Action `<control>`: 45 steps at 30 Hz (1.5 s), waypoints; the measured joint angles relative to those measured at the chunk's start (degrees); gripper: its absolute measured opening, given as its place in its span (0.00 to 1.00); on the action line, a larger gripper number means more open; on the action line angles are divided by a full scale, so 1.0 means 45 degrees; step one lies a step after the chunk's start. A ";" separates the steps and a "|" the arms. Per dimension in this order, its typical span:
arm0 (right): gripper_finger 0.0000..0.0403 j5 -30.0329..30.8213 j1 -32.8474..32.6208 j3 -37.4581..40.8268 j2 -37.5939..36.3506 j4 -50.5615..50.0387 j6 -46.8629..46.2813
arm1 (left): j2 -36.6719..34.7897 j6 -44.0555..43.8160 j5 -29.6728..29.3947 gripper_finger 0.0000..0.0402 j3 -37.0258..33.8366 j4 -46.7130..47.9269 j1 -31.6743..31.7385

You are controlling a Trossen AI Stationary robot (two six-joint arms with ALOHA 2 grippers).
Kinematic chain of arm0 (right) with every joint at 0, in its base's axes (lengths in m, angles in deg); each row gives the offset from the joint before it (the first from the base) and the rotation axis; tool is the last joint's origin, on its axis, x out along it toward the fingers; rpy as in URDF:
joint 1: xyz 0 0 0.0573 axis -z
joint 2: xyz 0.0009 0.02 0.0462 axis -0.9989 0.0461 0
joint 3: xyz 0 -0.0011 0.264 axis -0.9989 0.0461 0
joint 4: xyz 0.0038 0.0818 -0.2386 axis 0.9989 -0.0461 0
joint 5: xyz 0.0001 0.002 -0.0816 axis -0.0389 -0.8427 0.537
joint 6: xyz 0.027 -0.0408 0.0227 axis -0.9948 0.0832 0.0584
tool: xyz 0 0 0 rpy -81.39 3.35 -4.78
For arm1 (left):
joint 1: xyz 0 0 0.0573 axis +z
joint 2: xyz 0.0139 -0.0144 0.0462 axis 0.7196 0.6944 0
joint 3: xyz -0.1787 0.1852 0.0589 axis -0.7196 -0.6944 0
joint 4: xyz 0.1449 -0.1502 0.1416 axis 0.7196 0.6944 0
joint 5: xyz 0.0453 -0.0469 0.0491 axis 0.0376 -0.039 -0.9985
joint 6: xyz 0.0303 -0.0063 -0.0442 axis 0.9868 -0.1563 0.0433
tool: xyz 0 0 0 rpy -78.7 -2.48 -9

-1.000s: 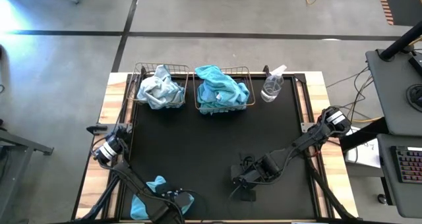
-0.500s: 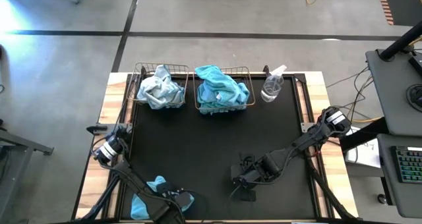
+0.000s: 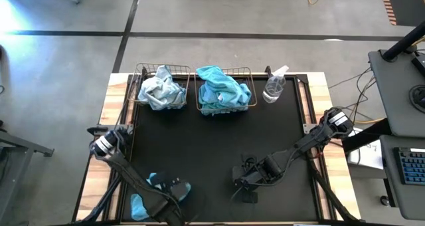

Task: Sort microfiber towel by color & place in baskets
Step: Put the blue microfiber towel into the right wire basket

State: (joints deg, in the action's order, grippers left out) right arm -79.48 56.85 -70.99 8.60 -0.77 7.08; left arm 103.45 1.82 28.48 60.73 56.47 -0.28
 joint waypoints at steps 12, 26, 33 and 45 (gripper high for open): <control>0.29 0.0029 0.0000 0.0000 0.0000 -0.0005 0.0034 | -0.2868 -0.0673 -0.6862 0.00 0.1261 0.3704 0.0437; 0.29 0.0034 0.0000 0.0000 0.0000 -0.0003 0.0034 | -0.5556 0.3397 -1.0344 0.00 0.1242 0.3612 0.3551; 0.29 0.0034 0.0000 0.0000 0.0000 -0.0005 0.0039 | -0.6732 0.4963 -1.1466 0.00 0.1311 0.3613 0.6014; 0.29 0.0172 0.0029 -0.0008 0.0000 0.0000 0.0160 | -0.8528 0.5874 -1.2475 0.00 0.2479 0.3290 0.7898</control>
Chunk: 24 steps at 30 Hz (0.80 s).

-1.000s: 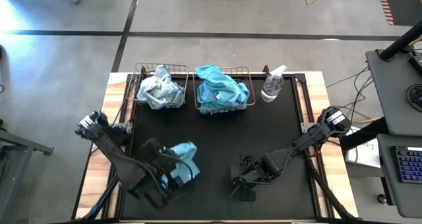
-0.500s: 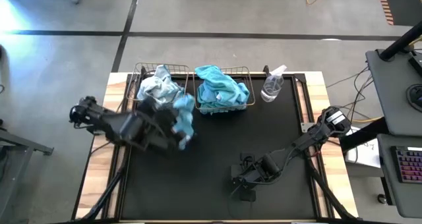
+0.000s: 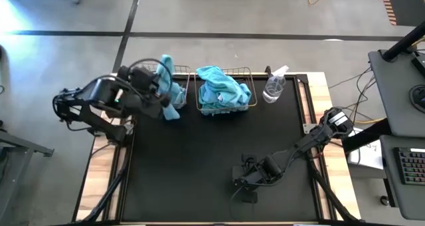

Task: Sort microfiber towel by color & place in baskets
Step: Put the blue microfiber towel into the right wire basket

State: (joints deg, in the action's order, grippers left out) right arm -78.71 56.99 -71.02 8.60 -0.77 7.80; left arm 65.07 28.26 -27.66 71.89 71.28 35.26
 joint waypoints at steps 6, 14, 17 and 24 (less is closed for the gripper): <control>0.29 0.0359 0.0005 -0.0065 0.0000 0.0359 -0.0015 | 0.0397 0.3394 -0.0002 0.00 0.1105 -0.2227 0.0464; 0.29 0.0392 0.0005 -0.0075 0.0000 0.0989 -0.0015 | 0.1936 0.8161 0.2095 0.00 0.3966 -0.6284 0.2350; 0.29 0.0395 0.0005 -0.0075 0.0000 0.0993 -0.0015 | 0.2730 0.8912 0.3925 0.00 0.5037 -0.7254 0.3146; 0.29 0.0761 0.0005 -0.0030 0.0000 0.1005 -0.0018 | 0.4806 1.0170 0.5986 0.00 0.6402 -0.8408 0.4224</control>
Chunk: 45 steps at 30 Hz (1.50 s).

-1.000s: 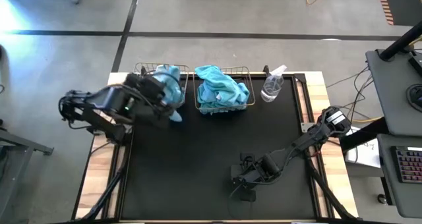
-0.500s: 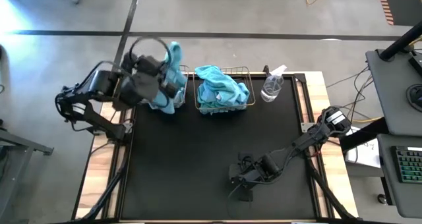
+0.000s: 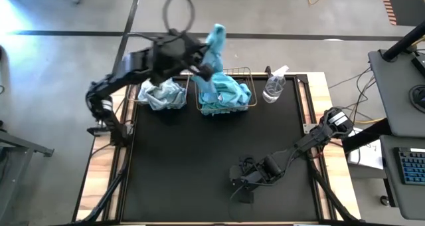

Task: Sort microfiber towel by color & place in baskets
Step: Put the blue microfiber towel into the right wire basket

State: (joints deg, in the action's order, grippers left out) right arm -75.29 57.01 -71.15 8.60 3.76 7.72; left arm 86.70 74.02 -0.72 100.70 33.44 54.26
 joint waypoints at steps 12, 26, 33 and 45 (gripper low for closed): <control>0.29 0.0306 -0.0010 0.0194 0.0000 0.0006 -0.0004 | 0.2052 0.0137 0.2768 0.00 0.0001 0.0792 0.1216; 0.29 0.0321 -0.0063 0.0305 0.0000 0.0004 -0.0579 | 0.2967 0.0619 0.3873 0.00 0.0001 0.3401 0.1900; 0.29 0.0772 -0.0104 0.0305 0.0000 0.0015 -0.0587 | 0.2971 0.1044 0.4409 0.00 -0.0202 0.2608 0.1958; 0.29 0.0782 -0.0317 0.0319 0.0000 0.0000 -0.0569 | 0.3005 0.0705 0.5921 0.13 -0.2436 0.1965 0.2653</control>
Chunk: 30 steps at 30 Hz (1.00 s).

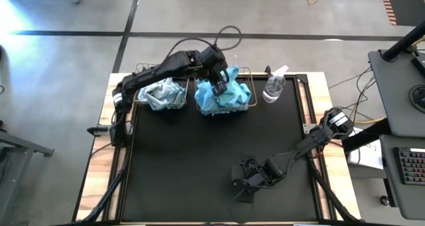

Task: Sort microfiber towel by color & place in baskets
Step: Put the blue microfiber towel into the right wire basket, then return to Home Position

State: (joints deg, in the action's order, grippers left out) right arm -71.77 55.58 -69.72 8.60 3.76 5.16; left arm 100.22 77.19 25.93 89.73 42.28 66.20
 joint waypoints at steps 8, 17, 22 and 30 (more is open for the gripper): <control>0.29 0.0087 0.0001 0.0024 0.0000 -0.0014 0.0000 | 0.0000 0.0057 0.0290 0.23 -0.1975 -0.0967 0.0171; 0.29 0.0087 0.0006 0.0044 0.0000 -0.0015 0.0044 | -0.0101 0.0176 0.0338 0.26 -0.0712 -0.0404 0.0209; 0.29 0.0096 0.0003 0.0053 0.0000 -0.0016 0.0044 | -0.0146 -0.0053 0.0341 0.26 0.1670 0.1394 0.0101; 0.29 0.0945 0.0001 0.0053 0.0000 -0.0012 0.0565 | -0.1304 -0.0892 -0.0729 0.25 0.1779 0.2489 -0.0641</control>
State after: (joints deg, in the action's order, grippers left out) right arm -67.51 55.59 -69.48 8.60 3.70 7.70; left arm 94.35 73.18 22.65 97.74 53.48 63.32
